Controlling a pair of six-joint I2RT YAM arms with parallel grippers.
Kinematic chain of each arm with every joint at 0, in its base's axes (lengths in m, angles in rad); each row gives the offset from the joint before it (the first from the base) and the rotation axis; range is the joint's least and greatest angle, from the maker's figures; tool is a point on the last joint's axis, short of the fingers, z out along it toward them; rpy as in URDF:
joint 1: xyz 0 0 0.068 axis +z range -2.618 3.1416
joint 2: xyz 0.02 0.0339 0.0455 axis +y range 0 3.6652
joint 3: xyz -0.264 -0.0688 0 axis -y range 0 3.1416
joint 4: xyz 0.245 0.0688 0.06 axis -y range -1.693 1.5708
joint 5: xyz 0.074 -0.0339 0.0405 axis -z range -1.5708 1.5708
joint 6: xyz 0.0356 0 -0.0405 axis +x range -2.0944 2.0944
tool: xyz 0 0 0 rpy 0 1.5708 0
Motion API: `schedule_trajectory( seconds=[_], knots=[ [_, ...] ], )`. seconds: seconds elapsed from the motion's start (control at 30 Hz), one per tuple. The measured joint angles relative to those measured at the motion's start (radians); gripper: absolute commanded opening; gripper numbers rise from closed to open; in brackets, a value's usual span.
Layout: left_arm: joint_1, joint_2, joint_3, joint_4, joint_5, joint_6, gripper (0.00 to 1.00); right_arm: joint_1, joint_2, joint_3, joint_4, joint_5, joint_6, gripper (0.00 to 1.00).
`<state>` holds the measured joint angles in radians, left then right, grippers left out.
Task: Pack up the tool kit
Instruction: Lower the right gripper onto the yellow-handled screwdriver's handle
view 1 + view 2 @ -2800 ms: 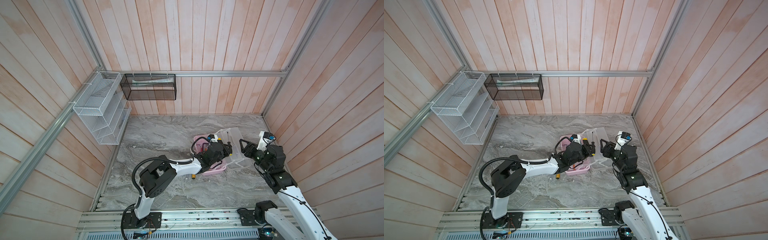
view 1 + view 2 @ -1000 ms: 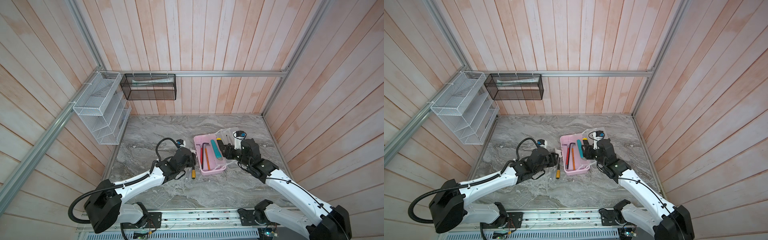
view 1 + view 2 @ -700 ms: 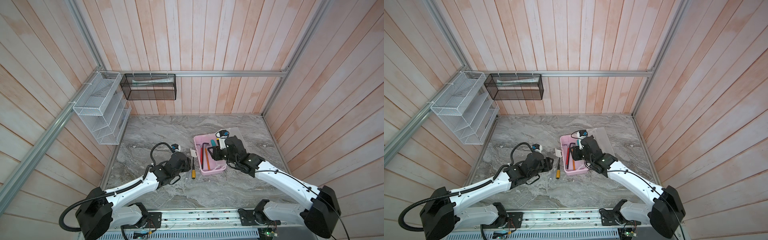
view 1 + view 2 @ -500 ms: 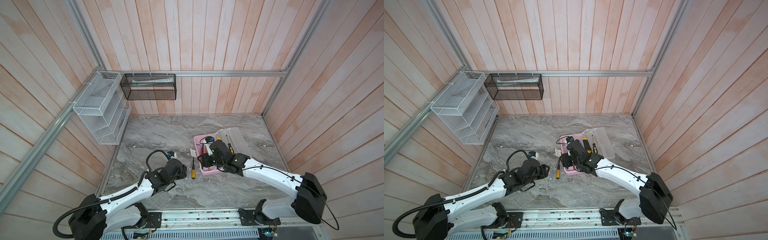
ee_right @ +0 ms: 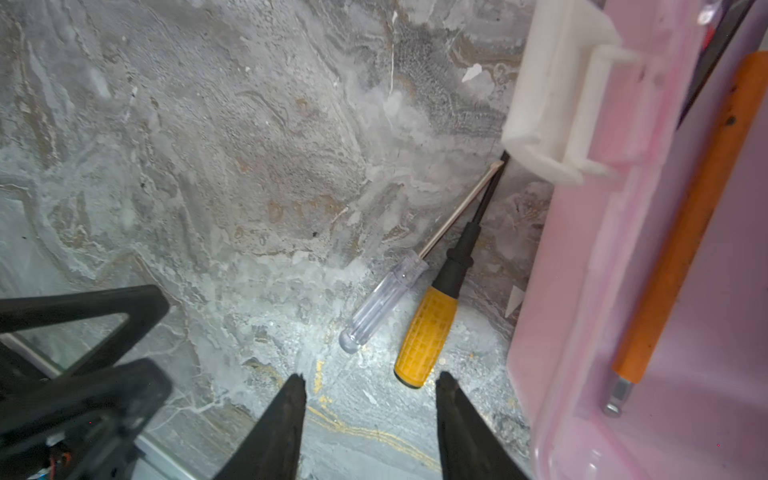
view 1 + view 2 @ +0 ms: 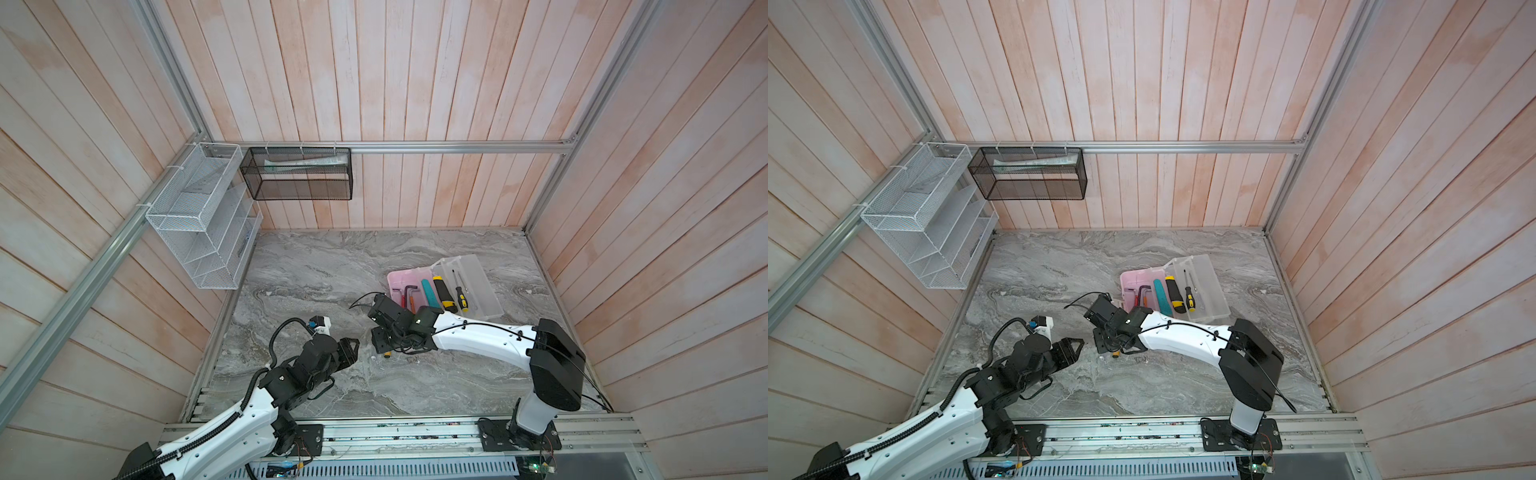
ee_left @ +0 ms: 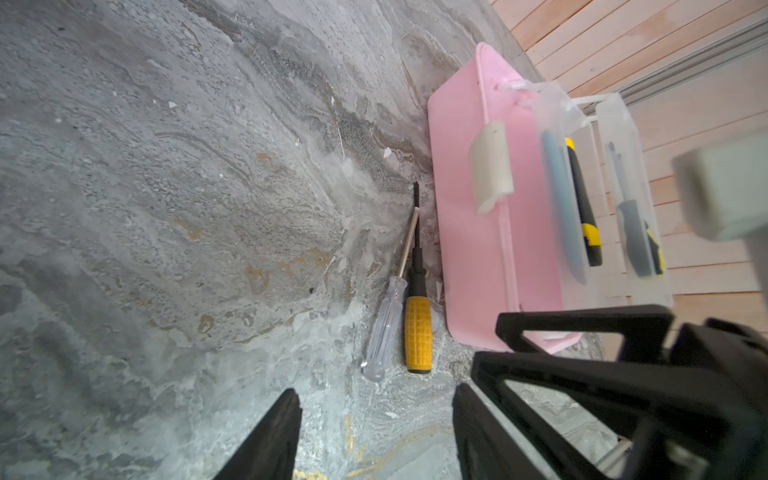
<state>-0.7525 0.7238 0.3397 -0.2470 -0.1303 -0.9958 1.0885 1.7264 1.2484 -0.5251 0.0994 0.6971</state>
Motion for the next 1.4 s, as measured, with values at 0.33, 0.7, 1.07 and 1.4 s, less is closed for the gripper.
schedule_trajectory(
  seconds=[0.33, 0.7, 1.07, 1.4],
  knots=[
    [0.000, -0.053, -0.045, -0.009, 0.000, -0.034, 0.59, -0.003, 0.035, -0.023, -0.010, 0.000, 0.056, 0.41],
    [0.000, -0.035, -0.039, -0.010, -0.008, -0.025, 0.59, -0.028, 0.112, -0.023, -0.019, -0.015, 0.059, 0.40],
    [0.000, -0.025, -0.039, -0.009, -0.008, -0.024, 0.58, -0.042, 0.154, -0.002, -0.006, -0.022, 0.059, 0.37],
    [0.000, -0.024, -0.039, -0.009, -0.019, -0.018, 0.57, -0.042, 0.181, 0.032, -0.044, -0.016, 0.060, 0.35]
  ],
)
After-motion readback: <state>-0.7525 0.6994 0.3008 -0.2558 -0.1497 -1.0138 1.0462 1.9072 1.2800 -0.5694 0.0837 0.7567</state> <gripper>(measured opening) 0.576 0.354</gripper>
